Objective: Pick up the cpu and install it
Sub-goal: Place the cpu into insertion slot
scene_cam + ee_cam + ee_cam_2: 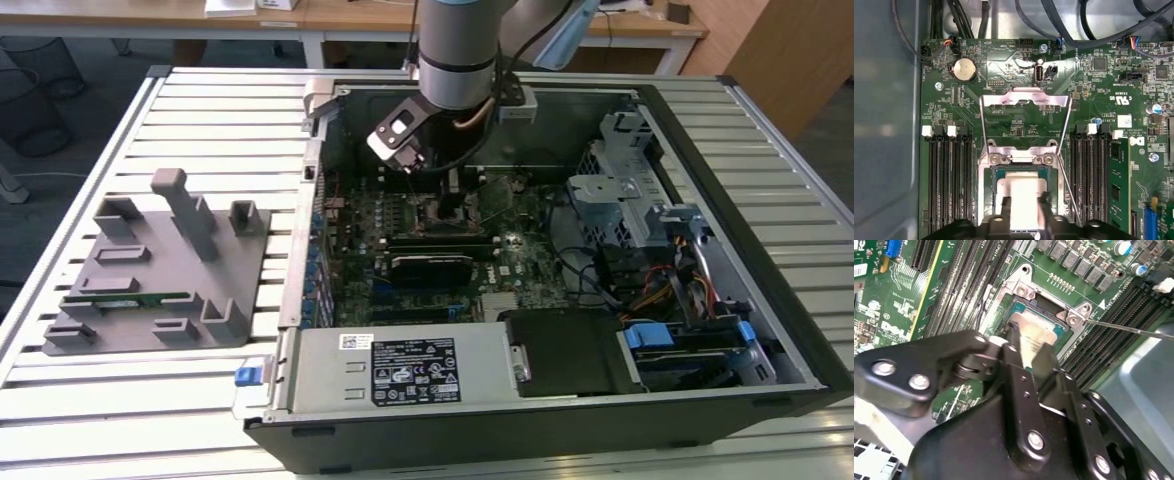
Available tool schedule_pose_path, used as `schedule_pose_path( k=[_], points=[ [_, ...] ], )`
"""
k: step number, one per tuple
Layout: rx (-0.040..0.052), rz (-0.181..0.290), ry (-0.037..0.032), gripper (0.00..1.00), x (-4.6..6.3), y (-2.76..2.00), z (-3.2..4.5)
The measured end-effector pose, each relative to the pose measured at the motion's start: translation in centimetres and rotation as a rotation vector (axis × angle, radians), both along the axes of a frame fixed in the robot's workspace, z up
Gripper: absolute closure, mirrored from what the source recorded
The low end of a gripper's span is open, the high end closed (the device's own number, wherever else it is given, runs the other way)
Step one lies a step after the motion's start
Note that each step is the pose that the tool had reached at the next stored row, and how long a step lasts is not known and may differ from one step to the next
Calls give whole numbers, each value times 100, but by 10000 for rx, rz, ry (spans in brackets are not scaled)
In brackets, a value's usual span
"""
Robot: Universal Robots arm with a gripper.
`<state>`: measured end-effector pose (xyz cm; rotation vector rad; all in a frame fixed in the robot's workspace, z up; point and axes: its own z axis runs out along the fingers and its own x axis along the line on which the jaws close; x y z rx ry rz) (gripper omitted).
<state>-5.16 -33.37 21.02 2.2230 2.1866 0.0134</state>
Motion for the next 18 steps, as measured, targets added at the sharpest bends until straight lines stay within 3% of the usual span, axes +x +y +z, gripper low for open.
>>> schedule_pose_path(
  k=[1, 4, 6, 7, 18],
  points=[
    [0, 0, 26, 65, 2, 0, 10],
    [0, -1, 95, 83, 6, 0, 45],
    [0, -1, 138, 83, 8, 0, 69],
    [0, -1, 160, 89, 9, 0, 79],
    [0, -2, 289, 89, 13, 0, 174]
  ],
)
